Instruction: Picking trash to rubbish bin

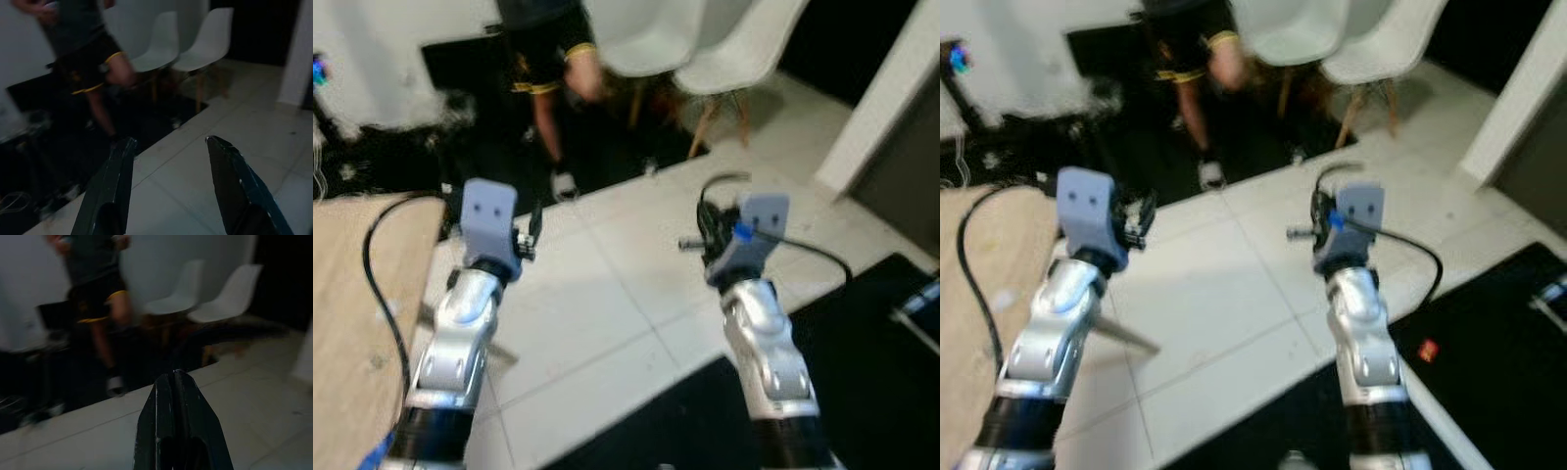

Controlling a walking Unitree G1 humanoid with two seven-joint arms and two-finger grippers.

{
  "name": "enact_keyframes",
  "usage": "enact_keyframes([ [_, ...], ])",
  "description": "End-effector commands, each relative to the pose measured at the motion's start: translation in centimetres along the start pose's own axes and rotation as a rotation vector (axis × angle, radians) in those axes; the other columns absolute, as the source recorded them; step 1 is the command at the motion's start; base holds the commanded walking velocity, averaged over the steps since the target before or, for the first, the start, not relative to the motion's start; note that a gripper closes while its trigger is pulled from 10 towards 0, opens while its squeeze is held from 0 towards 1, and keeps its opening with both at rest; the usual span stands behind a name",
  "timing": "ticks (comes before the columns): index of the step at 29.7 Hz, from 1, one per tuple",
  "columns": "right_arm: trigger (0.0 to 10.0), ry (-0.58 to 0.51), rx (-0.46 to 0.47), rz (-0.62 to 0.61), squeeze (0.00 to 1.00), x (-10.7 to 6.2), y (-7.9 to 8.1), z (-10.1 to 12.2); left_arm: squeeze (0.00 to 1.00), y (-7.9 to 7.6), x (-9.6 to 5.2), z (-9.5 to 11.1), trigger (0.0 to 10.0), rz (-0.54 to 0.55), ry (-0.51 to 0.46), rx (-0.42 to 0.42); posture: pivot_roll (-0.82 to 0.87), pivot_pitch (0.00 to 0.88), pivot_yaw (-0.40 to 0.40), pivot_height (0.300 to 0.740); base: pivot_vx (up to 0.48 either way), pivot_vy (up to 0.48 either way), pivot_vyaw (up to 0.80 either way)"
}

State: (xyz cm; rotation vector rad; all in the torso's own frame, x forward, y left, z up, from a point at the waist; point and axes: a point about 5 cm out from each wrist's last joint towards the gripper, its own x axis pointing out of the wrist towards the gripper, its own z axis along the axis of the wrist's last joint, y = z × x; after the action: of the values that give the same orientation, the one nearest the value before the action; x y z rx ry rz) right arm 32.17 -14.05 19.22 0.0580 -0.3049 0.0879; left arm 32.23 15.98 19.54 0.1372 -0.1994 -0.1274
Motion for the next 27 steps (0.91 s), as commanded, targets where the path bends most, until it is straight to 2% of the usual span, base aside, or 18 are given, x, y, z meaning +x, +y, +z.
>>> enact_keyframes([
  [1,10.0,0.049,0.028,-0.004,0.00,-0.5,0.2,-1.1,0.00,0.0,-0.2,-0.3,10.0,0.002,0.010,0.008,-0.02,0.142,0.022,0.740,0.000,0.000,-0.80],
  [5,10.0,0.154,-0.029,0.036,0.00,-1.3,0.5,-3.0,0.00,-0.1,-0.5,-0.8,10.0,-0.004,0.029,0.019,-0.01,0.147,0.019,0.740,0.000,0.000,-0.80],
  [9,10.0,0.159,-0.027,0.028,0.00,-1.4,0.5,-3.2,0.00,0.0,-0.7,-1.0,10.0,-0.007,0.038,0.017,-0.01,0.148,0.018,0.740,0.000,0.000,-0.80],
  [16,10.0,0.186,-0.062,-0.023,0.00,-2.0,-0.6,-4.8,0.00,0.3,-1.1,-1.8,10.0,-0.015,0.073,0.020,0.00,0.151,0.018,0.740,0.000,0.000,-0.80],
  [27,10.0,0.208,-0.071,-0.031,0.00,-2.6,-0.7,-5.6,0.00,0.3,-1.2,-1.9,10.0,-0.020,0.080,0.020,0.00,0.157,0.020,0.740,0.000,0.000,-0.80],
])
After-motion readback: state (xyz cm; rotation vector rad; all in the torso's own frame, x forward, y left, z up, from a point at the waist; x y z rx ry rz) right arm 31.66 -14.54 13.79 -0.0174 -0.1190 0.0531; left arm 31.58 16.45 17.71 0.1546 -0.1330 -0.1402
